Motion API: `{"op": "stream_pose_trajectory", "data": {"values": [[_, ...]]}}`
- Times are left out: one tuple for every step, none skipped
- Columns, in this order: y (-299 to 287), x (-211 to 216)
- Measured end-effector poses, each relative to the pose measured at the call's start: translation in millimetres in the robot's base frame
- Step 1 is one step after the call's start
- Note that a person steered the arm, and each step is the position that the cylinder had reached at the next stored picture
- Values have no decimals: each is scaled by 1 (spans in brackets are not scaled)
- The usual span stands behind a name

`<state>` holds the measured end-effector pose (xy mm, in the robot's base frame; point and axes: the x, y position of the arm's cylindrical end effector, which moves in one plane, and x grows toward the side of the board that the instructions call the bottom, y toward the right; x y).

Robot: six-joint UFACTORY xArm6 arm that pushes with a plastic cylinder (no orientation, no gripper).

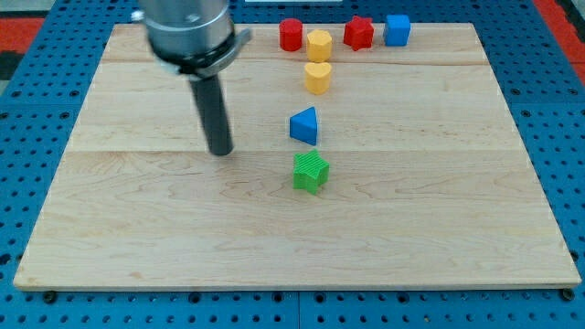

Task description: Slide the blue triangle to the right side

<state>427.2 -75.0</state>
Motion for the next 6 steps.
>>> {"op": "stream_pose_trajectory", "data": {"values": [[38, -13], [70, -13], [87, -13], [76, -13], [24, 0], [10, 73]]}}
